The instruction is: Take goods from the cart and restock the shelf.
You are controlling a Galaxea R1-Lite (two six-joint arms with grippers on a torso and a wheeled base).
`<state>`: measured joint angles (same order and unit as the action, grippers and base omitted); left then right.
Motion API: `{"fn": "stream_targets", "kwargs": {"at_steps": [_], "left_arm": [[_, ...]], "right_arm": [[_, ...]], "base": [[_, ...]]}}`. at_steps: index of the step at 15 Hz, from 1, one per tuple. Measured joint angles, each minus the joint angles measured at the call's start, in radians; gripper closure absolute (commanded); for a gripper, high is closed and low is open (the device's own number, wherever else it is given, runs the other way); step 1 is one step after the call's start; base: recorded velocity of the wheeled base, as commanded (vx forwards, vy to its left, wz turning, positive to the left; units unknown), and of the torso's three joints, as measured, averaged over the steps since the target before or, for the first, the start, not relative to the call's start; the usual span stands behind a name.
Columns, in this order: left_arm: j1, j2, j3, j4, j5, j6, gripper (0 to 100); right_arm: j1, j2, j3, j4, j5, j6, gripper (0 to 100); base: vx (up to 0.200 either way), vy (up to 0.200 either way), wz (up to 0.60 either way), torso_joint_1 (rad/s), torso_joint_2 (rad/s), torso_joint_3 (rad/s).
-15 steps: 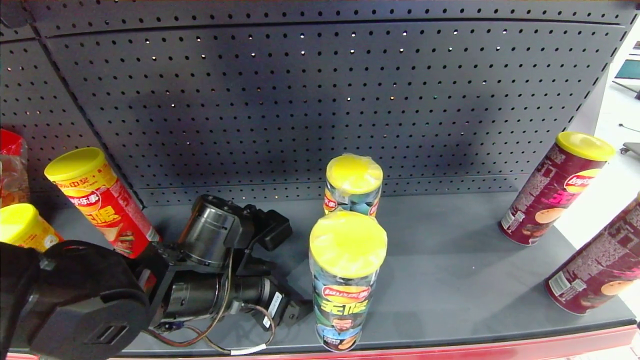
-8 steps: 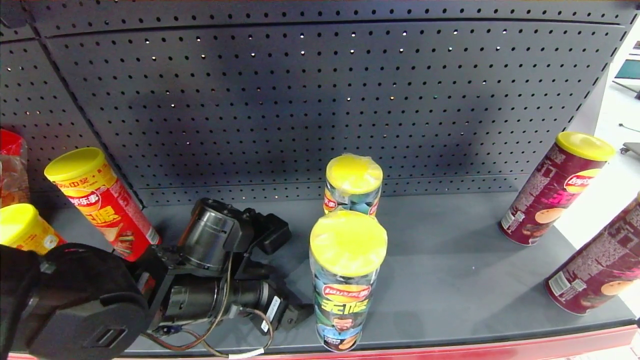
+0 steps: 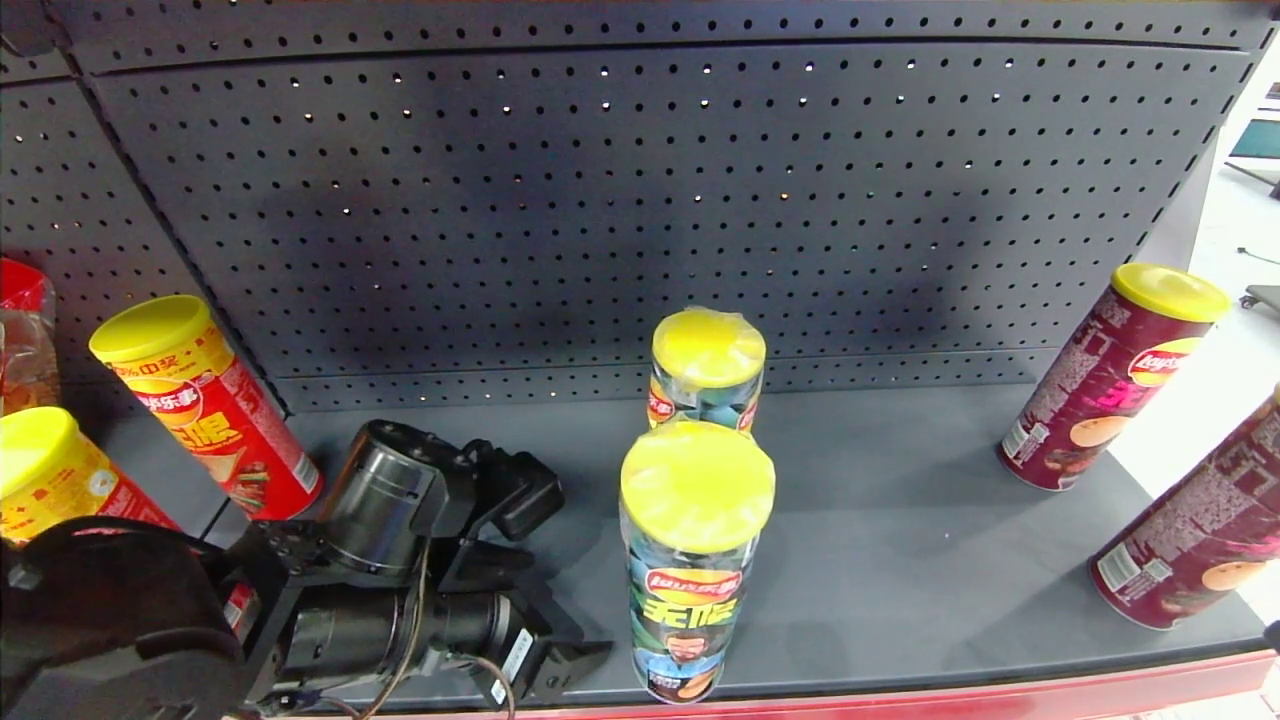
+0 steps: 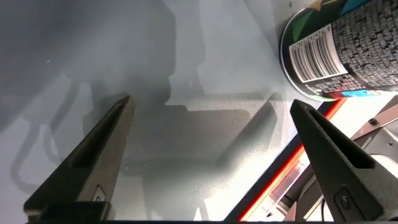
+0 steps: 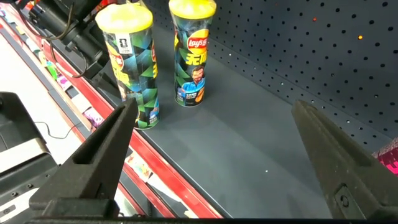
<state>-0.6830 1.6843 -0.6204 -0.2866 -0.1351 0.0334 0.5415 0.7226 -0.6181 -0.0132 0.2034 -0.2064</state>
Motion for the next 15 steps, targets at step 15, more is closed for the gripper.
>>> {"fn": "stream_targets", "kwargs": {"at_steps": [15], "left_arm": [[-0.02,0.053,-0.053,-0.004,0.001,-0.001,0]], "right_arm": [[0.0,0.014,0.002,-0.001,0.0,0.012,0]], "base": [[0.0,0.0,0.0,0.0,0.0,0.0]]}}
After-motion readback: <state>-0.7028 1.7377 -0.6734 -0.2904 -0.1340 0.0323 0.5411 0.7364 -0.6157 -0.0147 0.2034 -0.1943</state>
